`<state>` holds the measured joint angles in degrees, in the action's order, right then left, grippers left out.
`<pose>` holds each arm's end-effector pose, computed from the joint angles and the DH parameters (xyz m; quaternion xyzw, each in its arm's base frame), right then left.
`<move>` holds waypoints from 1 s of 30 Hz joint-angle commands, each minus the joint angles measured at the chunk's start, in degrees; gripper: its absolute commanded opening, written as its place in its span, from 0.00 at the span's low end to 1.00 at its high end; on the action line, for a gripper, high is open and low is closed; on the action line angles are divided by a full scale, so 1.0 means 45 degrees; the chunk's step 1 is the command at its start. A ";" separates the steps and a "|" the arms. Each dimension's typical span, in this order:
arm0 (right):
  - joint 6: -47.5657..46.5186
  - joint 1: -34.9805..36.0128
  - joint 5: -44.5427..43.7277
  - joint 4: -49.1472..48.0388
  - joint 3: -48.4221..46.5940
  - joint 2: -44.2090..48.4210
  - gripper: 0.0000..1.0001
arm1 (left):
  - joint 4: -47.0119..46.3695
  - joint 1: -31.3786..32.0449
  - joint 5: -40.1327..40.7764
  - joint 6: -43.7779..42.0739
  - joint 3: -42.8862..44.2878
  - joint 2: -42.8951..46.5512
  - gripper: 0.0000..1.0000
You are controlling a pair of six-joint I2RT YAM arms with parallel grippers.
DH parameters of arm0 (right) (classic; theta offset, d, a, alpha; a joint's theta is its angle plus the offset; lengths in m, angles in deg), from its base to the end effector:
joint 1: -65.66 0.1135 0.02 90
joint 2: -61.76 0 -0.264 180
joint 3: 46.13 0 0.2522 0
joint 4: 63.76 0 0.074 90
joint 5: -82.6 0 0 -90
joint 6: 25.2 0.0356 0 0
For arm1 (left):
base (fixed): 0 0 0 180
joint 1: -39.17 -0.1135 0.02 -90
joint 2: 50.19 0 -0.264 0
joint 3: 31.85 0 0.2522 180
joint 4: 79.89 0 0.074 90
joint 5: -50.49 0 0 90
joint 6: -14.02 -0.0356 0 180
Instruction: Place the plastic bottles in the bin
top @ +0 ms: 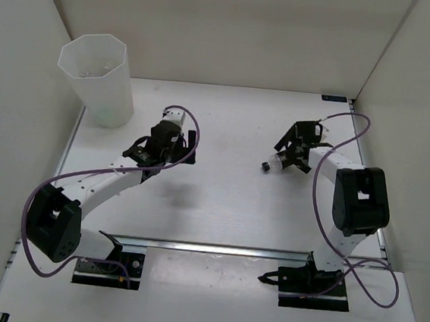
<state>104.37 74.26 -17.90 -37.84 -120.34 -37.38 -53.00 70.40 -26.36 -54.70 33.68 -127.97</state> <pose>0.3564 0.0473 0.1833 0.2800 0.8960 0.0574 0.3398 0.2563 -0.1460 0.2494 0.0288 0.8981 -0.0960 0.4283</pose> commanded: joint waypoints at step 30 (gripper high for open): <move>0.1420 0.2678 0.5008 -0.1491 0.1147 0.4158 0.21 | -0.1625 0.3080 -0.6692 -0.1622 0.3244 -0.3303 0.99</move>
<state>108.70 86.02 0.24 -42.34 -115.71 -20.46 -56.52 82.61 -58.62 -61.15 47.12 -144.64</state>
